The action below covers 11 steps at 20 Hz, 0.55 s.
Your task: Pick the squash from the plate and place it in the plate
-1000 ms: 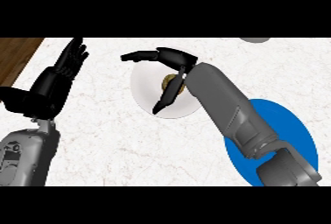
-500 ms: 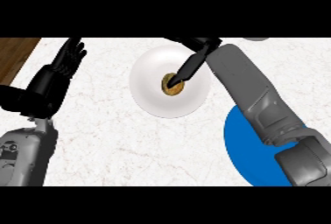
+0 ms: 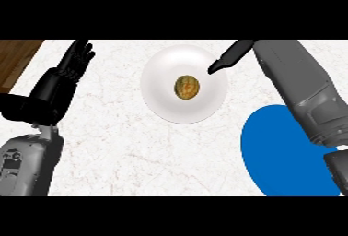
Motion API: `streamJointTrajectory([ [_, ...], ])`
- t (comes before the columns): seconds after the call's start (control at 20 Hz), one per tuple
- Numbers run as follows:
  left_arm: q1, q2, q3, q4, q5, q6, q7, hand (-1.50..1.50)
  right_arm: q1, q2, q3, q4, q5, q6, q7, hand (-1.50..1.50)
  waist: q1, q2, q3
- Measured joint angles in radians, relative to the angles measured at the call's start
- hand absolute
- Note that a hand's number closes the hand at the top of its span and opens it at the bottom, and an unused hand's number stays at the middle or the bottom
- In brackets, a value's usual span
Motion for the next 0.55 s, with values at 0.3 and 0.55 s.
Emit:
streamJointTrajectory([
  [0.3,-0.011,-0.005,-0.007,-0.003,-0.002,-0.001,-0.001,0.0,0.01,-0.065,-0.001,-0.023,-0.002,0.01,0.006,-1.5,0.02,0.011,0.002],
  [0.55,-0.019,-0.007,-0.007,-0.004,0.0,-0.002,-0.002,0.0,0.023,-0.103,0.002,-0.046,-0.002,0.01,0.002,-1.5,0.034,0.019,0.003],
])
